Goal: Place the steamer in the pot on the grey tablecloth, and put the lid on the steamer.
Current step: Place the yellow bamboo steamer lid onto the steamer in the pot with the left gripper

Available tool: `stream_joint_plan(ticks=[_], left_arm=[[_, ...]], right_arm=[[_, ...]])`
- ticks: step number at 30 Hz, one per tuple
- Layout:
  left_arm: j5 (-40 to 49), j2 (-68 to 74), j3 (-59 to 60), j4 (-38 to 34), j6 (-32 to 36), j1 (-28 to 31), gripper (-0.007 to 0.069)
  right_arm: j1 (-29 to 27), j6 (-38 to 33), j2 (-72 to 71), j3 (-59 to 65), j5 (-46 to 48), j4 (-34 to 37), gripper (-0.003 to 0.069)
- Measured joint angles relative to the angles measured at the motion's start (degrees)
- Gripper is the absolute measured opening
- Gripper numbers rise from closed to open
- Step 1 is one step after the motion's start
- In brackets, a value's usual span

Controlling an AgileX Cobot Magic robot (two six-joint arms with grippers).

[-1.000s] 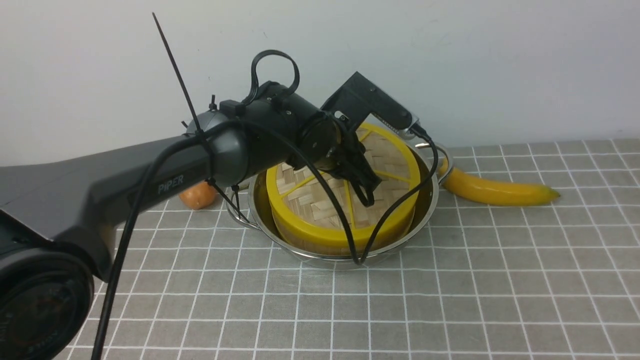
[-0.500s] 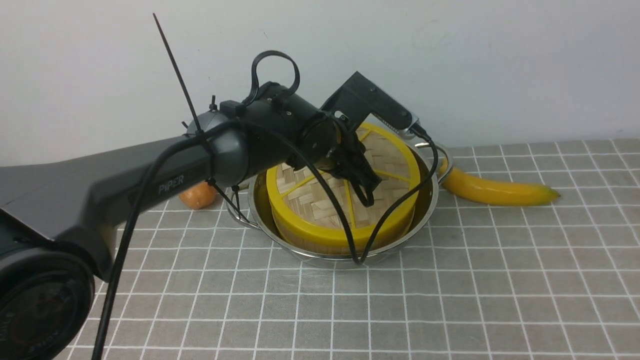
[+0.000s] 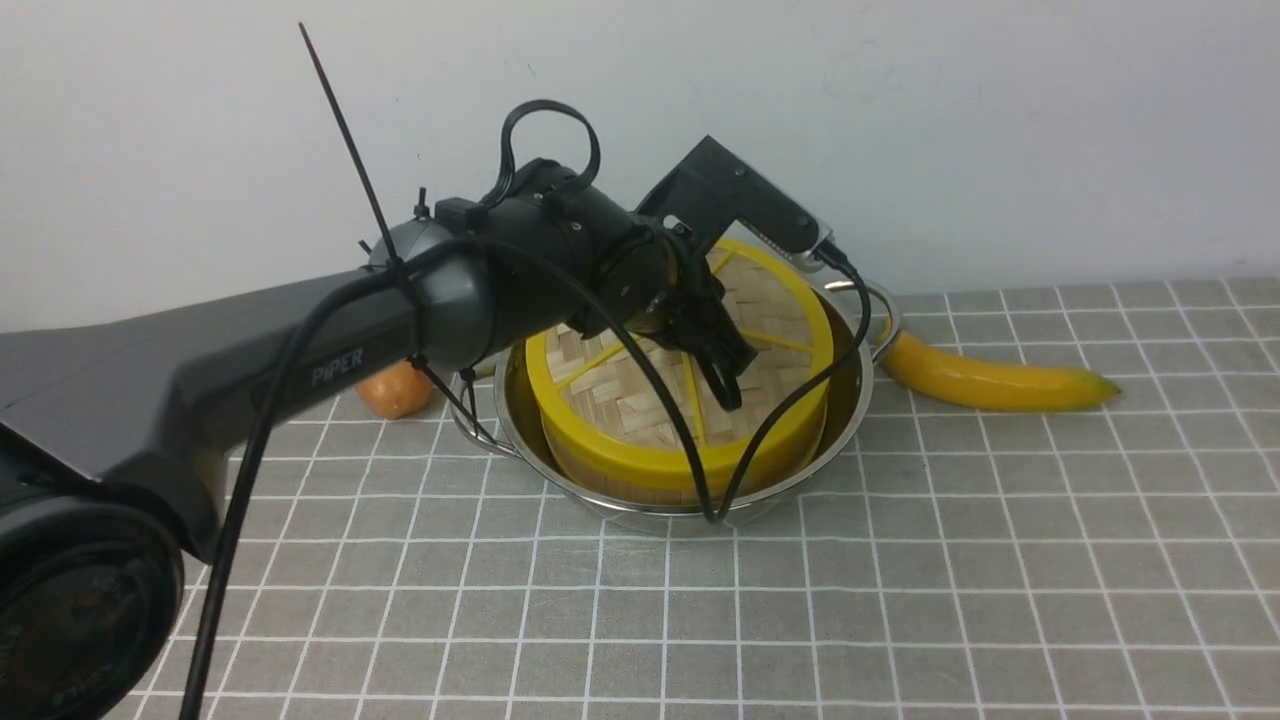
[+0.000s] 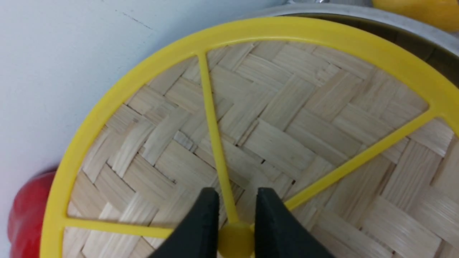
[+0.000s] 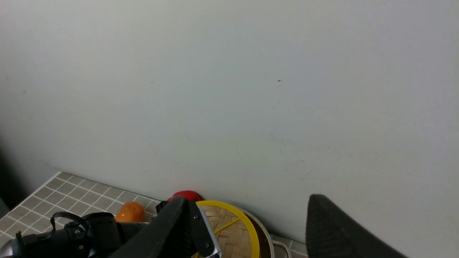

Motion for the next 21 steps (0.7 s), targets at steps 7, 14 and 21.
stream_joint_plan(ticks=[7, 14, 21], left_arm=[[-0.1, 0.1, 0.0, 0.0, -0.1, 0.1, 0.0116], [-0.9, 1.3, 0.0, 0.7, -1.0, 0.1, 0.0116], [-1.2, 1.3, 0.0, 0.8, -1.0, 0.1, 0.0118]], right_arm=[[0.0, 0.0, 0.0, 0.0, 0.0, -0.1, 0.0432], [0.0, 0.0, 0.0, 0.0, 0.0, -0.1, 0.0432], [0.0, 0.0, 0.0, 0.0, 0.0, -0.1, 0.0432]])
